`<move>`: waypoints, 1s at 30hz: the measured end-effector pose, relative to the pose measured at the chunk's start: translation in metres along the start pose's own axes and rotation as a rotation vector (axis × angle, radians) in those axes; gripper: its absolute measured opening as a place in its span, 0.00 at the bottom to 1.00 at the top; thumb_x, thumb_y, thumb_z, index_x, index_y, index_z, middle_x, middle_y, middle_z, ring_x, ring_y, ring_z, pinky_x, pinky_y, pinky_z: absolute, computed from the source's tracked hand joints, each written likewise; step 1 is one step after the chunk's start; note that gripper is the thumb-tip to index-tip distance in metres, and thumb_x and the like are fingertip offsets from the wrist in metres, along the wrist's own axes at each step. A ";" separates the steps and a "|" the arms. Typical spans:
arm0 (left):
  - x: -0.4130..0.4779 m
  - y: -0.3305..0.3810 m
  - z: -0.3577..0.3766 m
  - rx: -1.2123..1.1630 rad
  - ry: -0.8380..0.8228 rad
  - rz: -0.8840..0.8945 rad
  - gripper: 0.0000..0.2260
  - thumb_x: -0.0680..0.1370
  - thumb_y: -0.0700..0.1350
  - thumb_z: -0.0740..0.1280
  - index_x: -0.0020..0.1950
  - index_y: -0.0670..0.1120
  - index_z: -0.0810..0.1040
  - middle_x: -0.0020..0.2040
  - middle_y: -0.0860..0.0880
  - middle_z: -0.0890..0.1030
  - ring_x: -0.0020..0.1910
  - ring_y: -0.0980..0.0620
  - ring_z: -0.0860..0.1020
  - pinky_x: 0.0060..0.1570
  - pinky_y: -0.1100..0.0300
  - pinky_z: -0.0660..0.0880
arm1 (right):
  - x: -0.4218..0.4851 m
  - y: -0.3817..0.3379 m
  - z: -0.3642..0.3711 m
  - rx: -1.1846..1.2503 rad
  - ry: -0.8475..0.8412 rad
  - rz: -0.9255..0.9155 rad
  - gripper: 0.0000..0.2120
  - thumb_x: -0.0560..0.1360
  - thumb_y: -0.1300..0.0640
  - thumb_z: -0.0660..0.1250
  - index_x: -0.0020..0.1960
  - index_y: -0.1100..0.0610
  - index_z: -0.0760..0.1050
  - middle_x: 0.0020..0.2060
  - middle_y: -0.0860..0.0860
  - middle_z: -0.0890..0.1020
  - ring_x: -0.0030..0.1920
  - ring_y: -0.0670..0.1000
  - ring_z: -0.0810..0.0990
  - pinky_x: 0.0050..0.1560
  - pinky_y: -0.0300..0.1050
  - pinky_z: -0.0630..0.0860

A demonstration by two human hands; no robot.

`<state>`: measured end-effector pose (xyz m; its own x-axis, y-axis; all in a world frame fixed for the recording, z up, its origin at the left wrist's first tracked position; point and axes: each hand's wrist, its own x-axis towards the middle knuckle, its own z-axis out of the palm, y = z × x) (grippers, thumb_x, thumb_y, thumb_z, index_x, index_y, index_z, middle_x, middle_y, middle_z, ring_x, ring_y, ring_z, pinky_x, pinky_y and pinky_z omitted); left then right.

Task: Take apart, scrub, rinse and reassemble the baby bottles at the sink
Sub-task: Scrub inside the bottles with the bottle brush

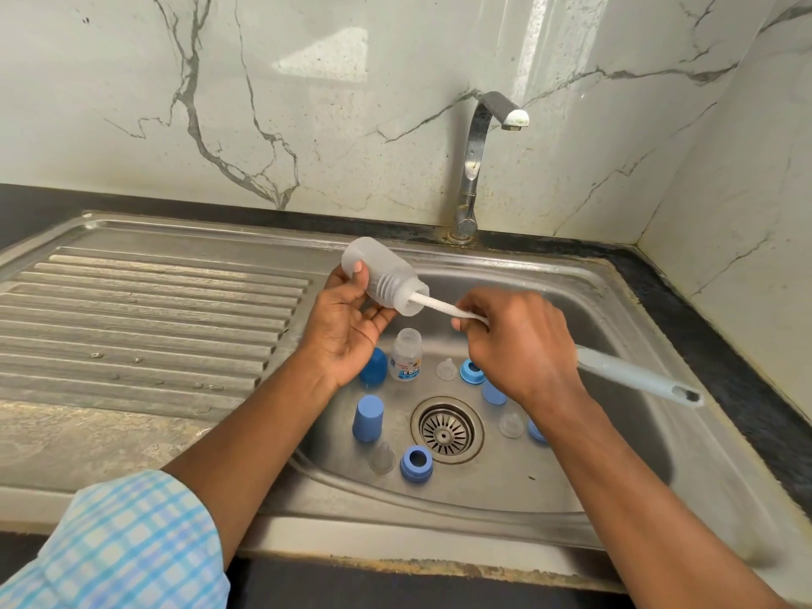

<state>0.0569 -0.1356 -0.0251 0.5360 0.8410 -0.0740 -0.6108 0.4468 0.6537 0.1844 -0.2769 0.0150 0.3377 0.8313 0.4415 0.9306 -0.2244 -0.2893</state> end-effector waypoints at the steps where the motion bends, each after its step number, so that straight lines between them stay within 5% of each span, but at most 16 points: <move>1: -0.001 -0.001 0.001 -0.018 -0.042 -0.004 0.16 0.75 0.42 0.67 0.63 0.45 0.75 0.54 0.44 0.83 0.52 0.46 0.84 0.57 0.46 0.79 | 0.000 0.001 0.001 0.029 -0.023 0.012 0.06 0.78 0.53 0.67 0.54 0.50 0.81 0.38 0.50 0.84 0.43 0.55 0.80 0.45 0.48 0.75; 6: -0.004 -0.003 0.001 -0.048 -0.146 -0.045 0.18 0.73 0.39 0.65 0.64 0.45 0.76 0.59 0.41 0.81 0.59 0.41 0.81 0.62 0.41 0.75 | 0.003 0.000 0.010 0.067 -0.092 0.037 0.07 0.80 0.51 0.64 0.52 0.52 0.79 0.39 0.50 0.82 0.42 0.54 0.79 0.41 0.47 0.72; 9: -0.004 -0.008 0.004 0.129 -0.061 -0.075 0.25 0.74 0.53 0.67 0.67 0.44 0.73 0.59 0.40 0.80 0.61 0.39 0.79 0.64 0.41 0.74 | 0.003 -0.002 0.012 0.018 -0.106 0.025 0.08 0.81 0.49 0.63 0.52 0.52 0.79 0.40 0.51 0.81 0.41 0.55 0.78 0.40 0.48 0.73; 11: -0.001 -0.009 0.007 0.275 0.002 -0.058 0.26 0.70 0.59 0.68 0.63 0.46 0.74 0.54 0.42 0.82 0.53 0.43 0.82 0.55 0.47 0.80 | 0.001 -0.005 0.013 -0.005 -0.125 0.011 0.08 0.80 0.49 0.64 0.53 0.52 0.79 0.41 0.51 0.82 0.41 0.55 0.78 0.41 0.49 0.75; 15: 0.012 0.006 -0.002 0.248 0.130 0.012 0.14 0.76 0.49 0.70 0.59 0.47 0.74 0.53 0.43 0.81 0.48 0.47 0.83 0.39 0.53 0.82 | 0.002 -0.007 0.012 0.022 -0.177 0.015 0.06 0.78 0.51 0.68 0.53 0.51 0.79 0.42 0.50 0.81 0.42 0.53 0.78 0.44 0.49 0.77; 20: 0.017 0.012 -0.009 0.091 0.154 0.064 0.12 0.81 0.44 0.65 0.63 0.45 0.71 0.62 0.38 0.79 0.58 0.40 0.81 0.42 0.48 0.83 | 0.006 -0.004 0.009 0.049 -0.193 0.044 0.04 0.77 0.52 0.69 0.50 0.51 0.78 0.42 0.50 0.80 0.43 0.51 0.78 0.45 0.49 0.77; 27: 0.013 0.010 -0.010 -0.090 0.077 0.033 0.05 0.82 0.42 0.61 0.57 0.46 0.74 0.54 0.41 0.82 0.52 0.41 0.83 0.48 0.43 0.82 | 0.002 0.003 -0.005 -0.045 -0.200 0.004 0.06 0.80 0.48 0.65 0.49 0.48 0.77 0.37 0.48 0.79 0.39 0.51 0.75 0.39 0.45 0.65; 30: 0.003 -0.002 -0.001 -0.078 -0.025 -0.005 0.05 0.82 0.42 0.61 0.55 0.45 0.74 0.48 0.43 0.84 0.48 0.45 0.84 0.49 0.46 0.82 | 0.000 0.000 -0.002 -0.069 -0.220 0.011 0.12 0.82 0.46 0.60 0.45 0.50 0.76 0.38 0.49 0.81 0.39 0.54 0.77 0.39 0.47 0.70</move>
<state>0.0592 -0.1334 -0.0276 0.5529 0.8313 -0.0571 -0.6512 0.4738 0.5928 0.1849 -0.2774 0.0167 0.3165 0.9175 0.2409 0.9368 -0.2624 -0.2314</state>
